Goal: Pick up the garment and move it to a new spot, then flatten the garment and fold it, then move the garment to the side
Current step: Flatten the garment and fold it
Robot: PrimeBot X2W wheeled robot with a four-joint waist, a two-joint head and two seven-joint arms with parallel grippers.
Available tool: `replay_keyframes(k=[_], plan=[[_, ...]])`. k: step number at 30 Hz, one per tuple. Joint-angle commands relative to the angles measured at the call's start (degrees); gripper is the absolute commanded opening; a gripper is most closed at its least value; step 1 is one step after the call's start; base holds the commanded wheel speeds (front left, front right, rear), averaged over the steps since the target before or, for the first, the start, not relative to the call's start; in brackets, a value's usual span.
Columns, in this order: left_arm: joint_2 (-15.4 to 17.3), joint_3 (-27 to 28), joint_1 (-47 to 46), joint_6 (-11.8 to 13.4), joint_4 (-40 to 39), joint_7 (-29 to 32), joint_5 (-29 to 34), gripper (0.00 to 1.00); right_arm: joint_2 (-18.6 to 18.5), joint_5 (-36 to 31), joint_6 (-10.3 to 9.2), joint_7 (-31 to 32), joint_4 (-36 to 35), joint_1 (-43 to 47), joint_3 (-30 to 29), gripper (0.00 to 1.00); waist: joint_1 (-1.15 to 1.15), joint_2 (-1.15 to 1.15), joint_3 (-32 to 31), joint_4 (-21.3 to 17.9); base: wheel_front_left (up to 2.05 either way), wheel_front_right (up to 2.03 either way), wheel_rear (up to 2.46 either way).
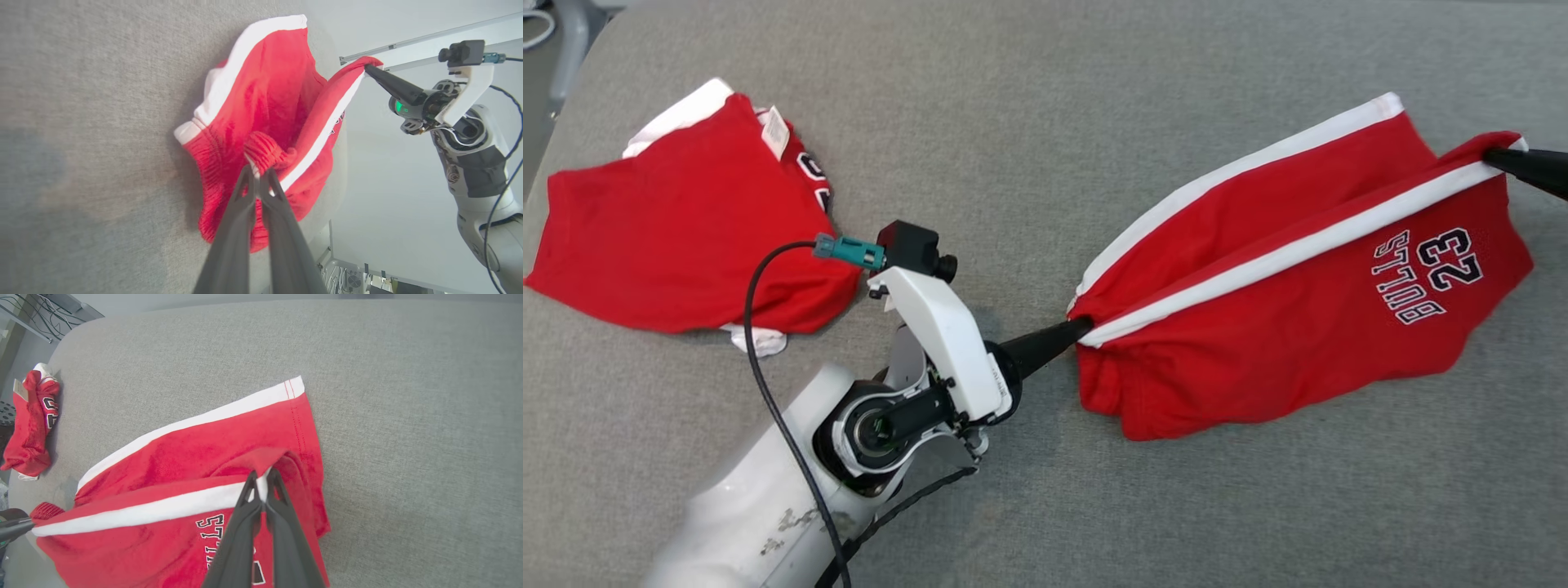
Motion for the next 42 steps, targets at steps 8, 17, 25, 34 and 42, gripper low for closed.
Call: replay_keyframes(k=[8, 17, 25, 34, 42], plan=[[-4.2, 0.2, -4.8, -2.3, 6.1, -2.1, 1.5, 0.0, 2.3, -1.9, -0.02, 0.8, 4.0, -3.9, 0.5, 0.0, 0.0, 0.0, 4.2, 3.4, 0.0, 0.0, 0.0], [-7.4, 1.6, -7.2, -3.7, 10.0, -4.0, 0.9, 0.0, 2.6, -1.6, -0.02, -1.0, 7.1, -5.0, -0.1, 0.0, 0.0, 0.0, 5.9, 5.0, 0.0, 0.0, 0.0], [-8.9, 2.1, -8.2, -4.7, 12.6, -5.8, 1.2, 0.0, 2.9, -1.9, -0.02, -3.2, 9.2, -4.8, 0.0, 0.0, 0.0, 0.0, 6.7, 5.8, 0.0, 0.0, 0.0], [-10.6, 3.5, -9.9, -5.1, 14.6, -8.4, 0.9, 0.28, 3.2, -4.7, -0.02, -9.3, 9.0, -6.6, 0.2, 1.0, 0.0, 0.0, 8.3, 6.1, 0.0, 0.0, 0.0], [-11.5, 4.4, -11.7, -3.6, 17.4, -11.4, 1.5, 1.0, 3.0, -7.7, -0.02, -16.6, 8.7, -7.3, 1.4, 1.0, 0.0, 0.0, 8.7, 6.2, 0.0, 0.0, 0.0]])
